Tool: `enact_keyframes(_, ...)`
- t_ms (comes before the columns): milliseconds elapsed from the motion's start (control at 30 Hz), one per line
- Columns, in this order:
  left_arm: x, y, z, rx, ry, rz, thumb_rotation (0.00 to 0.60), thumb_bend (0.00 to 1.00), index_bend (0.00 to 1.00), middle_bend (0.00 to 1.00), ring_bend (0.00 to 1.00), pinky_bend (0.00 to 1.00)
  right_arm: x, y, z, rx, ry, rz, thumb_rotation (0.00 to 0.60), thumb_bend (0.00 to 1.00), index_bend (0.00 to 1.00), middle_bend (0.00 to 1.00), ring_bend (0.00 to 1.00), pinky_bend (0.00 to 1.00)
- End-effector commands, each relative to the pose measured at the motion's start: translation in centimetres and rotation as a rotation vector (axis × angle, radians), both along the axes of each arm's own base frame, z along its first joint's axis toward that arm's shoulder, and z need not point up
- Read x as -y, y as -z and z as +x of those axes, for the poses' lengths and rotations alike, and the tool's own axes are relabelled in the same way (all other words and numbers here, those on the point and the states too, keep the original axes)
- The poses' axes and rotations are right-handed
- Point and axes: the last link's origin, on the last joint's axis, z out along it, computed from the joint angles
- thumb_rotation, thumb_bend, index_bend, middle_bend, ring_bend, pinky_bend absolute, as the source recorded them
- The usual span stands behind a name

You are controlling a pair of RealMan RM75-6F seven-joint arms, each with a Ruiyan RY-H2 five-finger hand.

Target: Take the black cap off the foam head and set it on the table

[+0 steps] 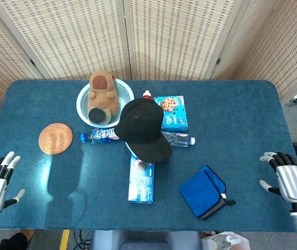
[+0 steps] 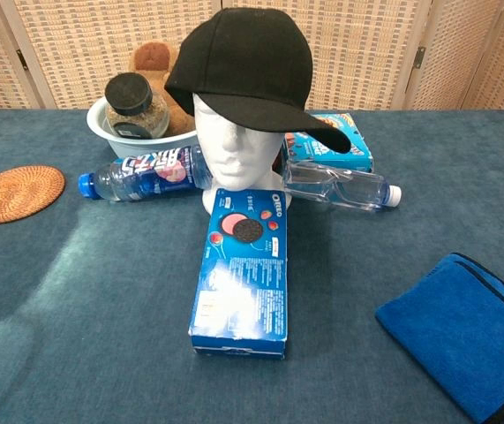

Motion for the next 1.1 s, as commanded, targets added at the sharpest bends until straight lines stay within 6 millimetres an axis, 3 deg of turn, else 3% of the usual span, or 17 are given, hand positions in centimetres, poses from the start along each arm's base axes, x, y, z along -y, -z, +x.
enact_keyframes(33,0.0,0.0,0.0,0.004,0.005,0.001,0.6,0.19,0.0,0.0,0.01,0.0,-0.1,0.0,0.0,-0.001,0.005,0.006,0.6,0.04,0.34,0.28,0.2,0.23)
enact_keyframes(333,0.1,0.1,0.1,0.009,0.012,0.001,0.6,0.19,0.0,0.0,0.01,0.0,0.1,0.0,0.5,-0.001,-0.027,0.02,0.6,0.04,0.34,0.28,0.2,0.23)
enact_keyframes(567,0.0,0.2,0.3,0.013,0.025,-0.001,0.6,0.19,0.0,0.0,0.02,0.0,1.7,0.3,2.3,-0.002,-0.118,0.059,0.6,0.04,0.34,0.28,0.2,0.23)
enact_keyframes(800,0.2,0.1,0.6,0.013,0.033,0.002,0.6,0.19,0.0,0.0,0.02,0.0,4.7,2.0,5.8,0.01,-0.269,0.12,0.6,0.04,0.34,0.28,0.2,0.23)
enact_keyframes(1100,0.6,-0.2,0.8,0.009,0.032,0.009,0.6,0.19,0.0,0.0,0.02,0.0,8.4,5.8,11.2,0.073,-0.461,0.18,0.6,0.04,0.37,0.28,0.2,0.23)
